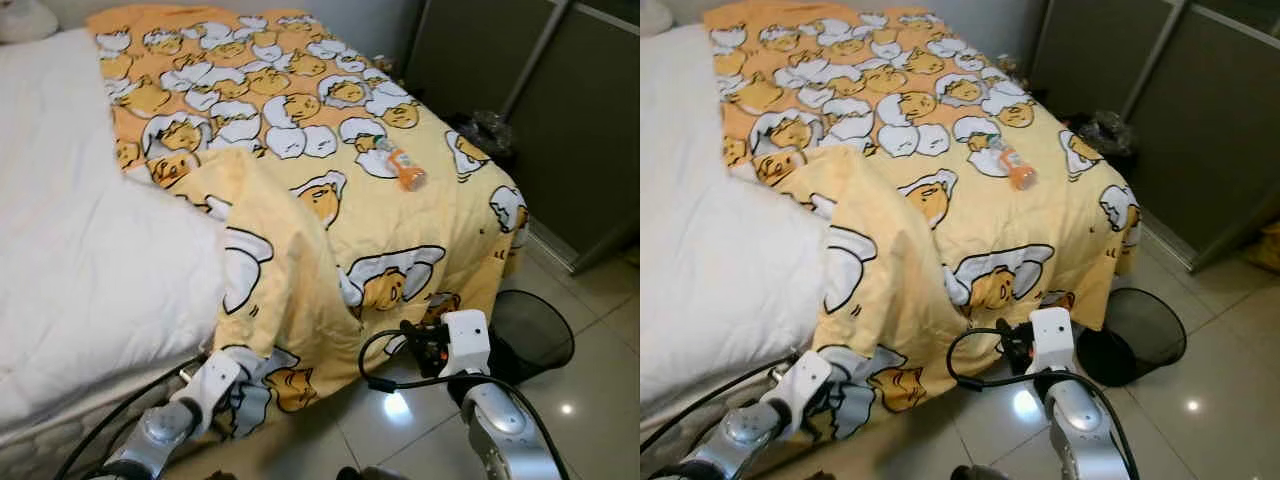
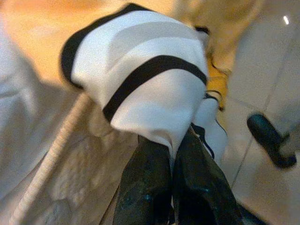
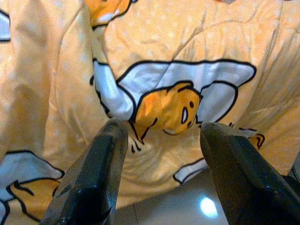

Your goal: Clean up the room

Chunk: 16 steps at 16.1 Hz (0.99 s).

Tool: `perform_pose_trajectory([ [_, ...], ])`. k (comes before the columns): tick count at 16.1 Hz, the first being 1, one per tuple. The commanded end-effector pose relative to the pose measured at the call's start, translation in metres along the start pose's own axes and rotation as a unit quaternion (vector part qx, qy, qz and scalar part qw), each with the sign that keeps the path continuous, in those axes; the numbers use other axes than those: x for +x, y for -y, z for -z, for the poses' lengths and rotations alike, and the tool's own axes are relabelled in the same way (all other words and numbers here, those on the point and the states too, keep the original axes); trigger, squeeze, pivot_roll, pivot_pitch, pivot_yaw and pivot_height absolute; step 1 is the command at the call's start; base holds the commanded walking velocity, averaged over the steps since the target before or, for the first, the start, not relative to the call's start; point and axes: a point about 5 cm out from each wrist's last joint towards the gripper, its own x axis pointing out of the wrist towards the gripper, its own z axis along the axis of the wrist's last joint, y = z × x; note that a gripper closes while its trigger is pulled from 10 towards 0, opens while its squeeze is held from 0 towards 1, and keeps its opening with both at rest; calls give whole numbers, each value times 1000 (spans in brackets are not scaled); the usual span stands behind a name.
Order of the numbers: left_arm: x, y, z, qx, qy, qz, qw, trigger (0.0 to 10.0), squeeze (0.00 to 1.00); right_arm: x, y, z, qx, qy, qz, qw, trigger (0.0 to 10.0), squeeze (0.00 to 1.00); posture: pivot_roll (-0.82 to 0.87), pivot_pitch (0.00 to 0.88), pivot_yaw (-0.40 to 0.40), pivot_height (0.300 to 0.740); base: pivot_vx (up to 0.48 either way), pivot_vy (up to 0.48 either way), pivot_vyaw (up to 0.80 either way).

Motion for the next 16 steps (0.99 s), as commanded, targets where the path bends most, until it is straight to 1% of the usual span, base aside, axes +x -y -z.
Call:
perform_pose_trajectory([
  [1, 1, 9, 1, 25, 0, 28, 999, 10000, 0, 0, 6, -1, -8, 4, 8, 1000, 10000, 0, -66, 0, -60, 740, 0, -469, 0],
  [2, -1, 14, 7, 44, -12, 43, 998, 10000, 0, -1, 8, 2, -8, 2, 9, 1000, 10000, 0, -70, 0, -56, 740, 0, -472, 0],
  [3, -2, 16, 11, 50, -21, 42, 998, 10000, 0, -3, 9, 5, -9, -1, 9, 1000, 10000, 0, -69, 0, -54, 740, 0, -472, 0],
  [6, 1, 16, 7, 37, -23, 41, 998, 10000, 0, -2, 10, 8, -10, -6, 9, 1000, 10000, 0, -63, 0, -55, 740, 0, 0, 0],
  [8, 1, 21, 13, 52, -46, 54, 996, 10000, 0, 2, 11, 8, -13, -6, 7, 1000, 10000, 0, -59, 0, -57, 740, 0, 0, 0],
  [10, -1, 21, 19, 50, -58, 49, 996, 10000, 0, 3, 12, 7, -15, -4, 7, 1000, 10000, 0, -57, 0, -57, 740, 0, 0, 0],
  [11, -2, 21, 21, 48, -63, 46, 996, 10000, 0, 4, 13, 7, -16, -4, 7, 1000, 10000, 0, -54, 0, -57, 740, 0, 0, 0],
  [13, -3, 18, 20, 24, -55, 29, 998, 10000, 0, 5, 14, 7, -17, -4, 7, 1000, 10000, 0, -52, 0, -59, 740, 0, 0, 0],
  [14, -2, 16, 17, 6, -45, 20, 999, 10000, 0, 6, 14, 8, -18, -4, 6, 1000, 10000, 0, -49, 0, -61, 740, 0, 0, 0],
  [16, -3, 16, 19, -12, -48, 15, 999, 10000, 0, 6, 15, 10, -19, -6, 4, 1000, 10000, 0, -47, 0, -63, 740, -429, 0, 0],
])
